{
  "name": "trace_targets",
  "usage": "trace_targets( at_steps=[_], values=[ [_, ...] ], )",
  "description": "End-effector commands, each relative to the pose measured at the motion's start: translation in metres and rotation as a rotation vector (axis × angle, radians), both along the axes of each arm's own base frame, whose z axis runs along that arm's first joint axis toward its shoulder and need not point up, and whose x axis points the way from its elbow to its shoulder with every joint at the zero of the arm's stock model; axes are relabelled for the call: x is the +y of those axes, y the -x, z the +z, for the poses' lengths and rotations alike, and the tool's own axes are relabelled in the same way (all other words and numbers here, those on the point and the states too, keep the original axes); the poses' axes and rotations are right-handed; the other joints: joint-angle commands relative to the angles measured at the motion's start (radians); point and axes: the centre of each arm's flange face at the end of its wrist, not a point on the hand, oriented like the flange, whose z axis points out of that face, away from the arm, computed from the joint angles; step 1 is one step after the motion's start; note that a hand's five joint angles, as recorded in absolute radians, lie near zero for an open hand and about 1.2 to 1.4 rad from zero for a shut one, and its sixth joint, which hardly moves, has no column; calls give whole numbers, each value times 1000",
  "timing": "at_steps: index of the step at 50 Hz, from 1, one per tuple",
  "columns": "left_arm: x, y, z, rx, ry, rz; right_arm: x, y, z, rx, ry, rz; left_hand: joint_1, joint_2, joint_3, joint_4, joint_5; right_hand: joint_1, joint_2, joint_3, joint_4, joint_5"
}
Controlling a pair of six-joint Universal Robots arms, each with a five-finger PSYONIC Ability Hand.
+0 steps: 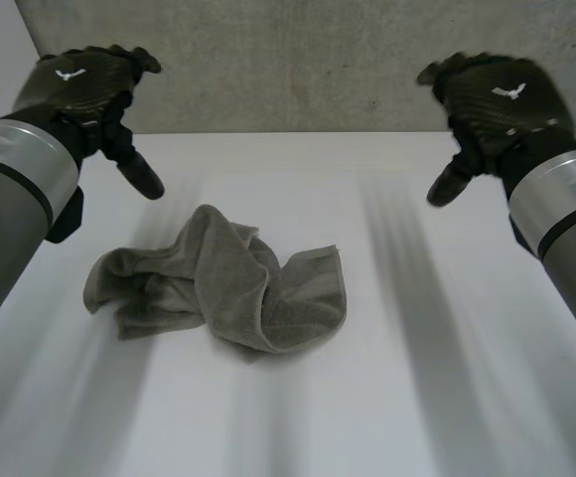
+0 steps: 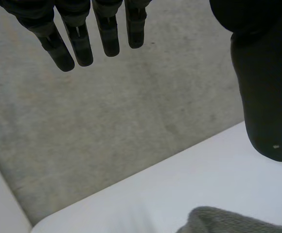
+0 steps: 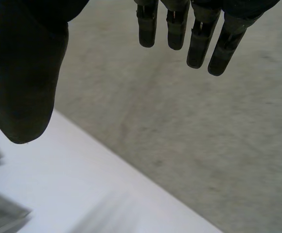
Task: Fold the towel.
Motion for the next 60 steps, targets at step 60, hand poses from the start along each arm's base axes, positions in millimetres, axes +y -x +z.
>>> trace_targets(
  at_steps=[60],
  values=[
    [-59, 58, -132, -478, -75, -370, -3, -98, -197, 192, -365, 316, 1125, 1134, 1145, 1128, 990, 1181, 1152, 1159, 1148, 1164]
  ],
)
